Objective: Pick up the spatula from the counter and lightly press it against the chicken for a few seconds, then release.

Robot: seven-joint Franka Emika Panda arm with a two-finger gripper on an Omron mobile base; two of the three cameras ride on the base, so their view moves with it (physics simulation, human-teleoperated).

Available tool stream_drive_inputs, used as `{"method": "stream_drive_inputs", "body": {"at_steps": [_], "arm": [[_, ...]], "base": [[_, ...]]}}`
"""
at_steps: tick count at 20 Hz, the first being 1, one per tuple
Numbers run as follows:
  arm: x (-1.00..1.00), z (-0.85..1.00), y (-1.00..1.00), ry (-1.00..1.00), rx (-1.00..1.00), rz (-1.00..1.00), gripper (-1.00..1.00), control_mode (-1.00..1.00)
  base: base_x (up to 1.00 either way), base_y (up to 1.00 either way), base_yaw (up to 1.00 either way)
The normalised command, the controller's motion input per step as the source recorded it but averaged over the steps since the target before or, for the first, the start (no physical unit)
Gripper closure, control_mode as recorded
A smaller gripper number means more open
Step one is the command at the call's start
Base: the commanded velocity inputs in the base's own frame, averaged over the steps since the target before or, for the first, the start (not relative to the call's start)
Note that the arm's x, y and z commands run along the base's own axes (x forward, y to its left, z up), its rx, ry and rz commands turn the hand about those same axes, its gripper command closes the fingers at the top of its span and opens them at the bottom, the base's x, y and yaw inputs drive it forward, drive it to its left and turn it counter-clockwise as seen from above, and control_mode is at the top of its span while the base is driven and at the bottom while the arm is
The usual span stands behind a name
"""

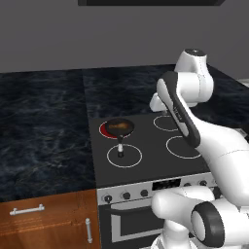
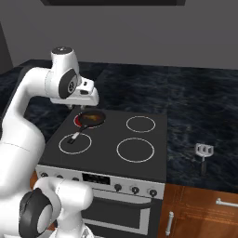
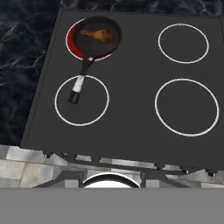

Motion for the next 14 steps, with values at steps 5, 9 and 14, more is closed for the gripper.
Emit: {"method": "stream_drive_inputs", "body": {"at_steps": [5,9,14], "arm": [[-0.19,0.00,-0.02,0.00,0.02,-0.01,-1.00,-1.00],[-0.54,0.00,-0.22,-0.03,0.09,-0.10,-1.00,-1.00],[-0.51,0.00,-0.30,-0.01,0.10,-0.09,-1.00,-1.00]], "base": [[0.00,0.00,0.00],[0.00,0.00,0.00],[0.00,0.00,0.00]]}}
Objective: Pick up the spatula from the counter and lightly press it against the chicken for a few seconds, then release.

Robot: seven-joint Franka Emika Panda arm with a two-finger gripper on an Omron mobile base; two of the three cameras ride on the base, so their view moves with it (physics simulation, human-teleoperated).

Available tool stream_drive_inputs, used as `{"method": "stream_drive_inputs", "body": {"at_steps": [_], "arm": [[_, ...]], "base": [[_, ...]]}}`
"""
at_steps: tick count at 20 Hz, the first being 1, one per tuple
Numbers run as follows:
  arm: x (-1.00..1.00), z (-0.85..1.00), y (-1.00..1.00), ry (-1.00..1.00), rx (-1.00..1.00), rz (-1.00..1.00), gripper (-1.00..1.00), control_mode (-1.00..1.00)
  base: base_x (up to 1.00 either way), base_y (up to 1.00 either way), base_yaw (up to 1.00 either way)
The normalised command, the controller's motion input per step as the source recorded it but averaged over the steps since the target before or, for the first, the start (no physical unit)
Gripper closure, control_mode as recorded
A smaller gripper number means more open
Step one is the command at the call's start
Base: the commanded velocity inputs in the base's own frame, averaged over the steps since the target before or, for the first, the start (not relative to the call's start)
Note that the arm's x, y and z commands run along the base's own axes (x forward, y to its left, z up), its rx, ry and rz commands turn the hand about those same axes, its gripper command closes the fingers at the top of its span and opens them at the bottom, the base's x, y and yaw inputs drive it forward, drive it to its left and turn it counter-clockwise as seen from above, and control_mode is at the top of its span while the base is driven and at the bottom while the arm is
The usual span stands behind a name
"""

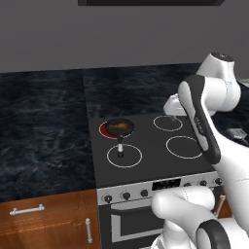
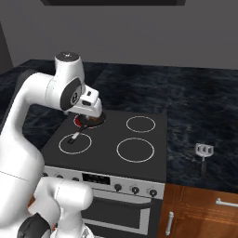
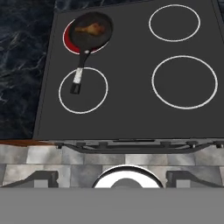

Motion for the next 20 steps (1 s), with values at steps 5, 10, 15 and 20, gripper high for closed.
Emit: {"method": "stream_drive_inputs", "body": {"at_steps": [5,10,15,20], "arm": [[-0.37,0.00,-0.31,0.00,0.01,-0.01,-1.00,-1.00],[-0.25,0.00,-0.21,0.00,-0.04,-0.01,-1.00,-1.00],[-0.15,0.11,-0.22,0.04,-0.03,-0.06,-1.00,-1.00],[-0.11,0.17,-0.33,-0.02,-0.04,-0.06,-1.00,-1.00]], "base": [[0.00,0.00,0.00],[0.00,0.00,0.00],[0.00,0.00,0.00],[0.00,0.00,0.00]]}}
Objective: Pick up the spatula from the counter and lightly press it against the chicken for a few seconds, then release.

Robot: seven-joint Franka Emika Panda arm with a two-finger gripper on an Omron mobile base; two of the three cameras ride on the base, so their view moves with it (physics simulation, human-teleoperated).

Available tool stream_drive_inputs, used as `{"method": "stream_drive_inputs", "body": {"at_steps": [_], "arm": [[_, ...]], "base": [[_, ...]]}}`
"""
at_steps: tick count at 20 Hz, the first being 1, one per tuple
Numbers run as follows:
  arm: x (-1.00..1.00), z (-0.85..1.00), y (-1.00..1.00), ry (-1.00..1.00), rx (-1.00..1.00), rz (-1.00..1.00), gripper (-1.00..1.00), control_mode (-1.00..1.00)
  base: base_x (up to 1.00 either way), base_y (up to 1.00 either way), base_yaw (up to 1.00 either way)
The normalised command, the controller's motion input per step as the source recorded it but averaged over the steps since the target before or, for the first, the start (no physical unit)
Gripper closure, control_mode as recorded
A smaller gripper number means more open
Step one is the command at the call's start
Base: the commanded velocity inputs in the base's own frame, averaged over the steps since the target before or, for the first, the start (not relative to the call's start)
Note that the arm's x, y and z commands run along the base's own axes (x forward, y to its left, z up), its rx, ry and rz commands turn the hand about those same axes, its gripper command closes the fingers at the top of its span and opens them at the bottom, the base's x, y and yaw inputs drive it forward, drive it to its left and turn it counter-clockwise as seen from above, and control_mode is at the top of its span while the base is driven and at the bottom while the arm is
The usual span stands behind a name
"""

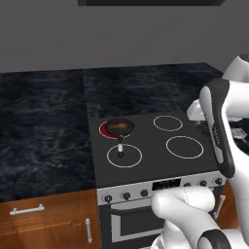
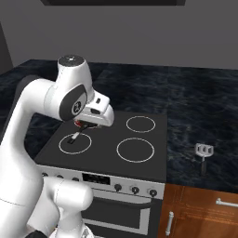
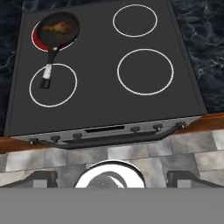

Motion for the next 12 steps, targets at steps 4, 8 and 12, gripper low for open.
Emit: {"method": "stream_drive_inputs", "body": {"at_steps": [4,8,12], "arm": [[-0.07,0.13,-0.30,-0.13,-0.08,-0.06,-1.00,-1.00],[-0.01,0.05,-0.25,-0.11,-0.12,-0.06,-1.00,-1.00],[0.00,0.00,-0.21,-0.12,-0.11,-0.02,-1.00,-1.00]], "base": [[0.00,0.00,0.00],[0.00,0.00,0.00],[0.00,0.00,0.00]]}}
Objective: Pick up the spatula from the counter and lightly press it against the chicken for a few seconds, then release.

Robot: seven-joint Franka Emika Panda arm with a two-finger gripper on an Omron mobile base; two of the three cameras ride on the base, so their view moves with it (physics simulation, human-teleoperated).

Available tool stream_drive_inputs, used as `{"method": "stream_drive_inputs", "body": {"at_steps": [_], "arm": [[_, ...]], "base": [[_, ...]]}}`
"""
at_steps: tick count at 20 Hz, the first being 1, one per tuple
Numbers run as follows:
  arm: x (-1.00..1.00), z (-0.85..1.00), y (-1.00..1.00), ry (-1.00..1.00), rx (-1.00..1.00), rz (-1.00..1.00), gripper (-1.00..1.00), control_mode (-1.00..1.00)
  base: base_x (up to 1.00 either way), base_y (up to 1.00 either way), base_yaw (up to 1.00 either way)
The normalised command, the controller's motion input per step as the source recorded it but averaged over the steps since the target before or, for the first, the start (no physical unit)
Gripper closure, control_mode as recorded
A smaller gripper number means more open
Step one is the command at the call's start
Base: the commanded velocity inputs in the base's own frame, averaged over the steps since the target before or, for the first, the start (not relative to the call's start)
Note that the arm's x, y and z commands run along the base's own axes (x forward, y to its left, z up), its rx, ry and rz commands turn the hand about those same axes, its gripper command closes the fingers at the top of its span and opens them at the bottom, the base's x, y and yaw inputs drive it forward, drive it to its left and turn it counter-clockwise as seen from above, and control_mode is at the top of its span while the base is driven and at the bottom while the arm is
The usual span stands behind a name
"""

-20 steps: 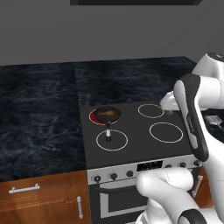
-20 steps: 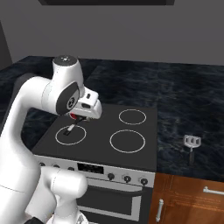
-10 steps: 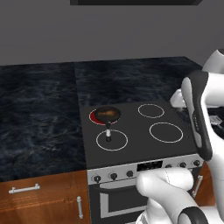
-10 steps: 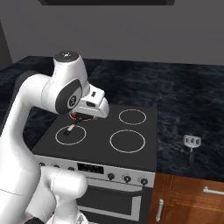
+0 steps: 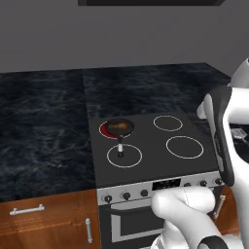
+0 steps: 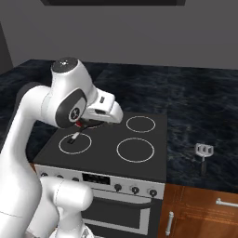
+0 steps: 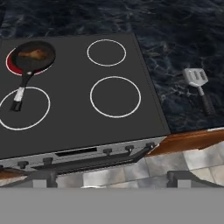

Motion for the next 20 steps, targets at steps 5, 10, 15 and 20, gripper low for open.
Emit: {"method": "stream_drive_inputs", "body": {"at_steps": [5,10,15,20], "arm": [[0.00,0.00,-0.32,-0.09,-0.08,-0.03,-1.00,-1.00],[0.01,0.00,-0.49,0.00,0.00,-0.03,-1.00,-1.00],[0.05,0.00,-0.55,0.00,0.00,-0.01,-1.00,-1.00],[0.04,0.00,-0.51,0.00,0.00,0.00,-1.00,-1.00]], "base": [[0.00,0.00,0.00],[0.00,0.00,0.00],[0.00,0.00,0.00],[0.00,0.00,0.00]]}}
